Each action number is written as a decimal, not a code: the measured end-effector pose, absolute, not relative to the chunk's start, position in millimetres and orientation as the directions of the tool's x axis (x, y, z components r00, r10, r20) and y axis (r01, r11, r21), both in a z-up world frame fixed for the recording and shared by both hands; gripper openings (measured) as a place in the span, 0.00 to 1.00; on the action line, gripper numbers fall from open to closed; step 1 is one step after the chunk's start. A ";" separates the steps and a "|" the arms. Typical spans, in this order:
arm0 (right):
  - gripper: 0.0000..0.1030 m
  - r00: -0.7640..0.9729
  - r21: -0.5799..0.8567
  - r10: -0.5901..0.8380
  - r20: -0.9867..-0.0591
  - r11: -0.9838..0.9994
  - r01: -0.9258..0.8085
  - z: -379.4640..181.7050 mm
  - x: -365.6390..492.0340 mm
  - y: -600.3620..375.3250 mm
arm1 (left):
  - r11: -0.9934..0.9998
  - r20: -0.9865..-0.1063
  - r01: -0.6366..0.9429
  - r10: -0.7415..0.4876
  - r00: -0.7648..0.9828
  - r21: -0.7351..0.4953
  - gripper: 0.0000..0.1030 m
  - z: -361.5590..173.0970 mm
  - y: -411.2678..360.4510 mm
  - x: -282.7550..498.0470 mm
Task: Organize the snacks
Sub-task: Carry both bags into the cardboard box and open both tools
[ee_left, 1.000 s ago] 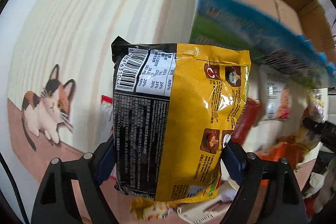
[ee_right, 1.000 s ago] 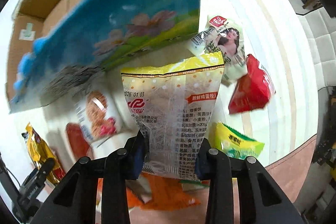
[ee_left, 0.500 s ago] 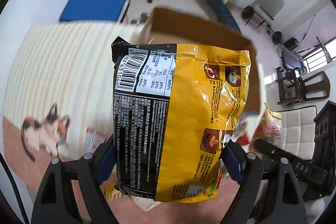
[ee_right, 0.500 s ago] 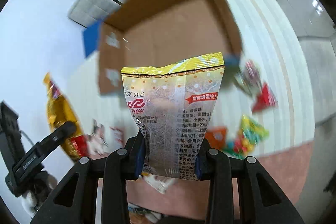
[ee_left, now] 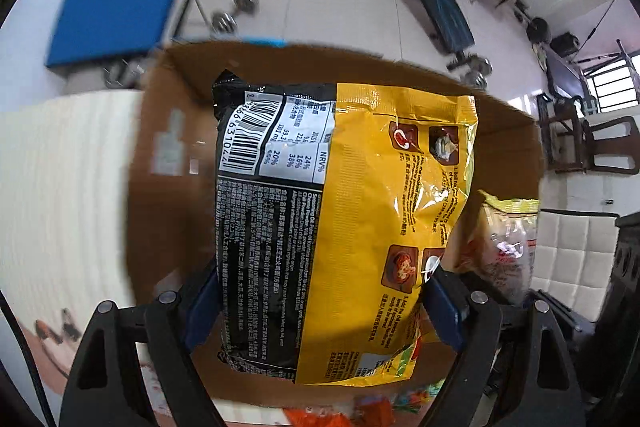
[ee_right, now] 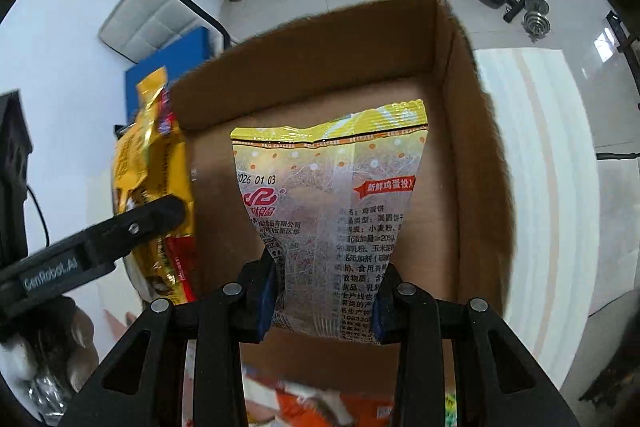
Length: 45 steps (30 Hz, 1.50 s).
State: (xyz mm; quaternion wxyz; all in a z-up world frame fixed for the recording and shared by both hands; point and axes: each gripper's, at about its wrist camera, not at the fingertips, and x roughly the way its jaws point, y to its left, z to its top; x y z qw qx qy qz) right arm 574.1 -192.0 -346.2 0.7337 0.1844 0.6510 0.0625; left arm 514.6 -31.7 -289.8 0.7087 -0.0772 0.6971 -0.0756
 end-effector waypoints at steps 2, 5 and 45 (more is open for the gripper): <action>0.38 0.126 0.344 0.328 -0.936 0.929 0.138 -359.9 584.7 -189.5 | 0.977 -0.977 -0.001 -0.214 -0.019 -0.214 0.83 -308.2 -34.1 526.3; 0.38 0.108 0.322 0.309 -0.945 0.937 0.134 -376.1 596.1 -187.0 | 0.982 -0.982 0.024 -0.186 -0.035 -0.187 0.83 -319.0 -44.7 532.2; 0.92 0.288 0.123 0.103 -0.952 0.991 0.052 -274.8 496.1 -158.2 | 0.985 -0.951 0.087 -0.164 0.263 -0.146 0.89 -192.9 -13.5 416.2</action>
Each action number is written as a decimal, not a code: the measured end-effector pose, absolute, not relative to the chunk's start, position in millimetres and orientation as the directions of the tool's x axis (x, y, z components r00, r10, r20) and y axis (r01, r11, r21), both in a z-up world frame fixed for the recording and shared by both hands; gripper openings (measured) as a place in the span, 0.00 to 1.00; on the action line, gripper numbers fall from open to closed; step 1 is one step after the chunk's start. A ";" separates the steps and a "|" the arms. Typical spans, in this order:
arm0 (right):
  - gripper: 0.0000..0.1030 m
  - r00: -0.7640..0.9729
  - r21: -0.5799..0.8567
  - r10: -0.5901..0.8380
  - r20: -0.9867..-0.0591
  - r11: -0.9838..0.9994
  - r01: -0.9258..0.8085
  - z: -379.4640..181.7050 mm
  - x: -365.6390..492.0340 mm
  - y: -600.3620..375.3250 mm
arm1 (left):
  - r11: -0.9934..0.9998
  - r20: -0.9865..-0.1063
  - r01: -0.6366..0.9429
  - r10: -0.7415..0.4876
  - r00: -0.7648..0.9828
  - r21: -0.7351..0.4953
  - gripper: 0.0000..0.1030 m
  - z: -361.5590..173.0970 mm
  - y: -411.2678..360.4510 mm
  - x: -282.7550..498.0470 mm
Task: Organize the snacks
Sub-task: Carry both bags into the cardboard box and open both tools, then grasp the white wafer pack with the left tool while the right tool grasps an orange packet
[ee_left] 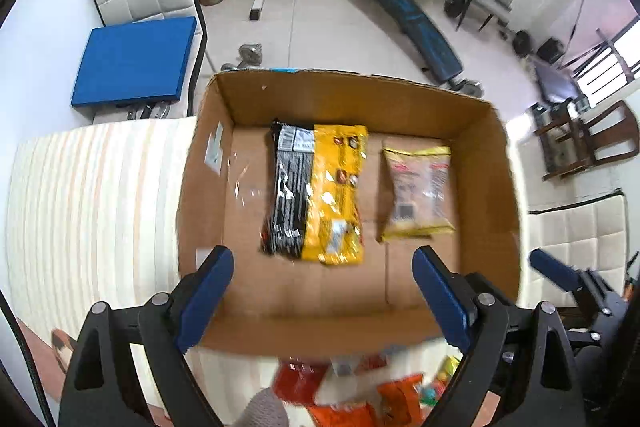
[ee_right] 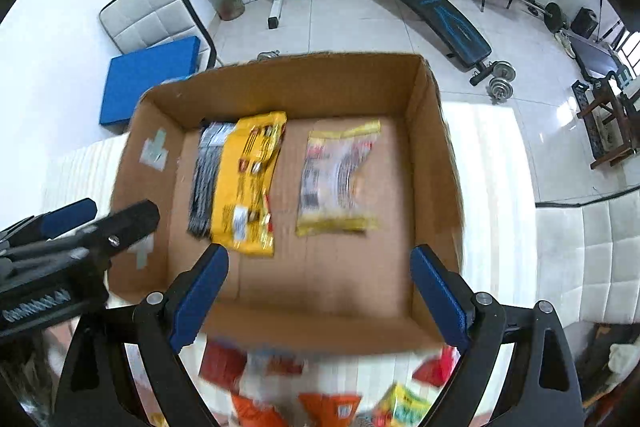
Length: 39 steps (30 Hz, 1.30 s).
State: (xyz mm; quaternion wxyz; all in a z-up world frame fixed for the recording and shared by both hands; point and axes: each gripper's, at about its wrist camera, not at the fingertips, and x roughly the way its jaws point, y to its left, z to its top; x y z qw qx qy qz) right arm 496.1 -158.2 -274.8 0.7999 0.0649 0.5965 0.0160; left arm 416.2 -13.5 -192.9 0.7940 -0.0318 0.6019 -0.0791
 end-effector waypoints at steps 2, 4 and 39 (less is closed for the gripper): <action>0.92 0.276 0.156 0.137 -0.952 0.986 0.050 -268.1 471.9 -162.0 | 0.986 -0.948 0.108 -0.151 0.279 -0.125 0.89 -187.3 -15.4 391.2; 0.92 0.246 0.189 0.170 -0.954 0.980 0.058 -268.3 443.8 -167.8 | 0.987 -0.950 0.124 -0.134 0.281 -0.103 0.89 -188.1 -13.8 365.7; 0.41 -0.164 0.194 0.227 -0.960 0.962 0.193 -448.0 300.3 -189.0 | 0.997 -0.977 -0.026 -0.072 -0.201 -0.068 0.64 -403.6 35.0 191.3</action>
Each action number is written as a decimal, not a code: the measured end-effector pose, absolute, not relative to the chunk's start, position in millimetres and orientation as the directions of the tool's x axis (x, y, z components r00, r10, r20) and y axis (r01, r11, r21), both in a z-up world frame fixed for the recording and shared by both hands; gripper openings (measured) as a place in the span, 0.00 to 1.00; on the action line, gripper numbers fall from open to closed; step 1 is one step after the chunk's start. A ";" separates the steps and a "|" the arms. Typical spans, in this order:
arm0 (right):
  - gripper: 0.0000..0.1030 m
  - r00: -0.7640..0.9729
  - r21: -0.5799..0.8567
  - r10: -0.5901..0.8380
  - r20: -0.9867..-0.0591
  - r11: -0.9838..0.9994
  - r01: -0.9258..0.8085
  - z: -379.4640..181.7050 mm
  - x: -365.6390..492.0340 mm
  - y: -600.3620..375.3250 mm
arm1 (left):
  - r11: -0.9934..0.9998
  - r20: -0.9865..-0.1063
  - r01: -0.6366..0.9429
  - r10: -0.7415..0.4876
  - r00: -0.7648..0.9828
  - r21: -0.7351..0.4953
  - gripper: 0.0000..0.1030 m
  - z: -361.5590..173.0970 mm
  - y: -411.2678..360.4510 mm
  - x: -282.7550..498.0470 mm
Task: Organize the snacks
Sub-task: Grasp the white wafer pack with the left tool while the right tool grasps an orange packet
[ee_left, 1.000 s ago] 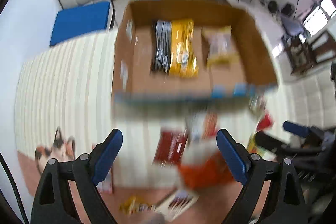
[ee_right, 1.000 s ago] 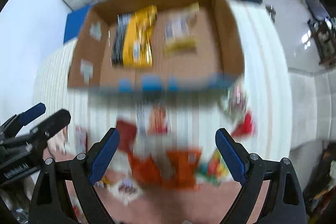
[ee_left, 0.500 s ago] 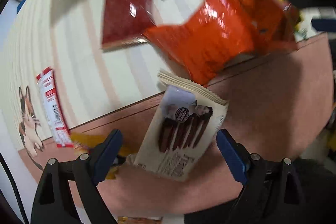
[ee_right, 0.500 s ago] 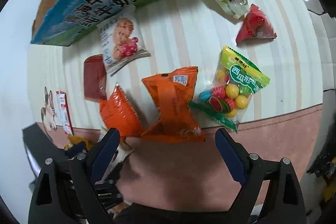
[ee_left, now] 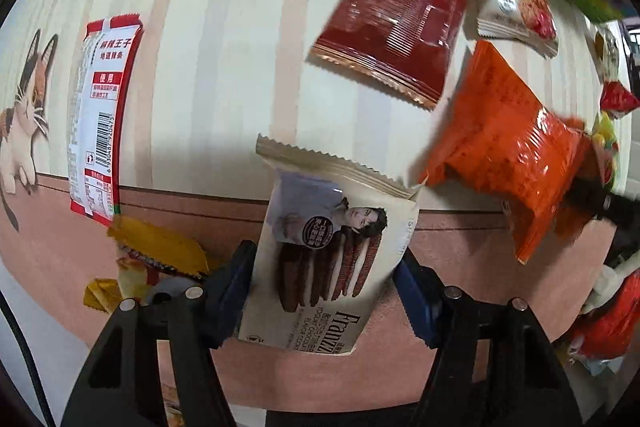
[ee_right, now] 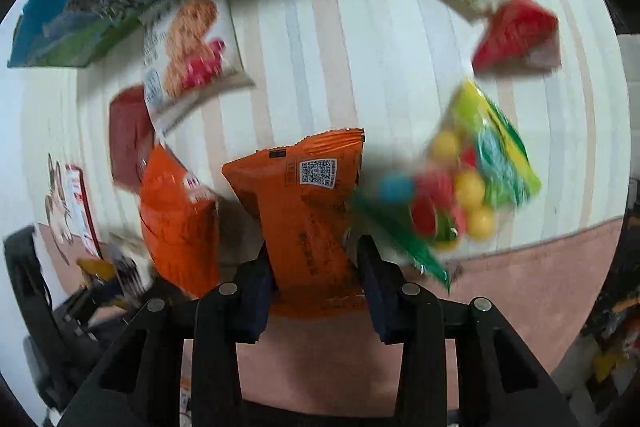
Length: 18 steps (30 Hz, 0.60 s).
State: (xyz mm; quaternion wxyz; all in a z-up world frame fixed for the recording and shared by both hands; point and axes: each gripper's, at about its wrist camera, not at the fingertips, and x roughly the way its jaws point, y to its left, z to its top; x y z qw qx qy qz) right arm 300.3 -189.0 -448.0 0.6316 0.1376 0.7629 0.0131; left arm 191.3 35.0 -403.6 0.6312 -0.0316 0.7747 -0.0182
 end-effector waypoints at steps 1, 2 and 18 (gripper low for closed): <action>0.41 -0.174 0.187 0.220 -0.960 0.965 0.186 -448.9 296.9 -187.9 | 0.997 -0.975 -0.020 -0.077 -0.206 -0.075 0.64 -405.0 35.0 190.9; 0.41 -0.181 0.185 0.217 -0.959 0.966 0.182 -450.7 295.2 -186.7 | 0.997 -0.974 -0.009 -0.075 -0.213 -0.074 0.64 -407.0 35.5 190.3; 0.34 -0.149 0.153 0.189 -0.971 0.962 0.225 -447.3 278.0 -163.0 | 0.999 -0.995 0.027 -0.023 -0.100 -0.026 0.57 -375.3 0.6 151.3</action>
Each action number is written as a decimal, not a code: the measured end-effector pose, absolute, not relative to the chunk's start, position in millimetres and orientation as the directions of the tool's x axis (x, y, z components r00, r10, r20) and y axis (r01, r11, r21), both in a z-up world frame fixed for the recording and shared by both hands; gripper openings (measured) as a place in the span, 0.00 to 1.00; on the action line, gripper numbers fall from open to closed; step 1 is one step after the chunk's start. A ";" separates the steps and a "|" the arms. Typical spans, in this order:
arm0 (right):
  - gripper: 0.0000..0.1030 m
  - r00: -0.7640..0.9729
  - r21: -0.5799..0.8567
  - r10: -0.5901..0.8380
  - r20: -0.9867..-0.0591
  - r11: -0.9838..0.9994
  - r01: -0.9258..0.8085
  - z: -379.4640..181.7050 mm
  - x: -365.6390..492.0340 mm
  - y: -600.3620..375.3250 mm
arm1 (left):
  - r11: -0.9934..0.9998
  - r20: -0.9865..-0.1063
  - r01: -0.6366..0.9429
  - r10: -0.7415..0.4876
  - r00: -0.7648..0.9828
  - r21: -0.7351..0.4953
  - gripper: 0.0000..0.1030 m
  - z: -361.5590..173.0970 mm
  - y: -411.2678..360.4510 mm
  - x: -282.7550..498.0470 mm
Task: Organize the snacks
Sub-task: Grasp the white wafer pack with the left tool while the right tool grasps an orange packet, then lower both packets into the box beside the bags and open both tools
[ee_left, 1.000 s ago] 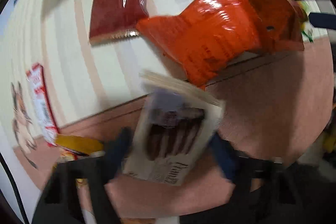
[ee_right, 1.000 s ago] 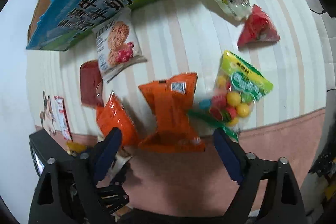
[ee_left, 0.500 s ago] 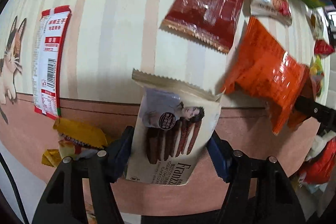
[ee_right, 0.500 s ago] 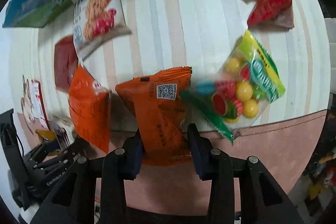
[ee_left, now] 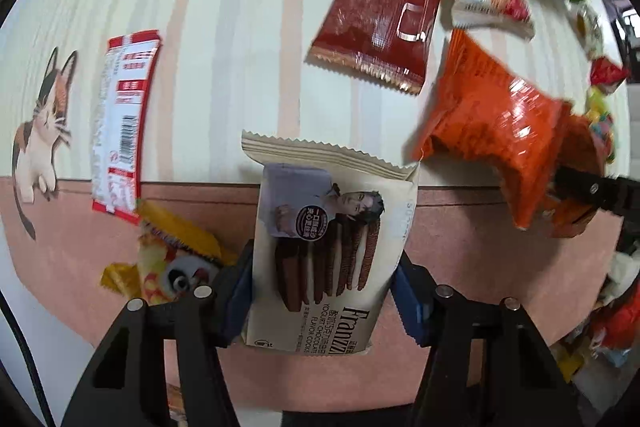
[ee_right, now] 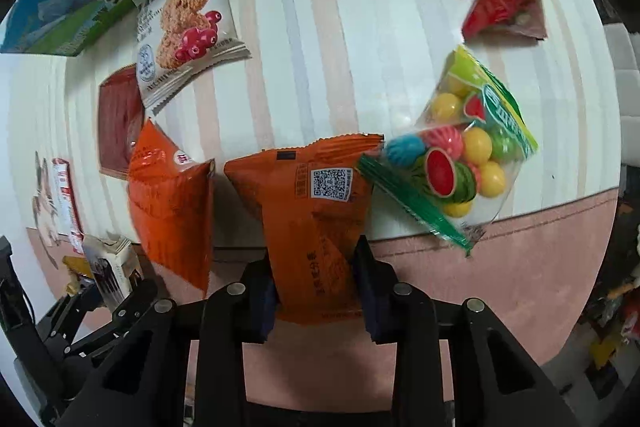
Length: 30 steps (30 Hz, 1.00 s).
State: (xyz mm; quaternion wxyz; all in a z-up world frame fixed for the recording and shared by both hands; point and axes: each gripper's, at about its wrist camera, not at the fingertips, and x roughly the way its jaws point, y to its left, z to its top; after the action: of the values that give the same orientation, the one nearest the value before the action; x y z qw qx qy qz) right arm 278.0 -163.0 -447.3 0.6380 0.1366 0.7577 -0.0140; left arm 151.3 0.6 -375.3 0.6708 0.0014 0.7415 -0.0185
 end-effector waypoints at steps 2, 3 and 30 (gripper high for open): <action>0.34 -0.134 0.177 0.212 -0.968 0.956 0.233 -437.9 275.5 -163.4 | 0.999 -0.996 0.008 -0.046 -0.078 -0.047 0.57 -360.4 1.8 151.2; 0.34 -0.125 0.188 0.221 -0.967 0.954 0.232 -432.3 274.4 -164.3 | 0.998 -0.996 -0.002 -0.061 -0.067 -0.061 0.57 -351.1 1.5 151.7; 0.33 0.199 0.400 0.356 -0.913 0.878 0.264 -276.8 469.9 -181.0 | 0.960 -0.961 -0.058 -0.273 0.031 -0.275 0.57 -226.0 -20.5 427.3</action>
State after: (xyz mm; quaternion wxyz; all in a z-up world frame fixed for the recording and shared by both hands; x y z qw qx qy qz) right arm 469.9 -181.0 -276.8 0.7345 0.2452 0.6320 0.0314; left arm 427.3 -20.5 -226.0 0.7078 -0.1198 0.6921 -0.0759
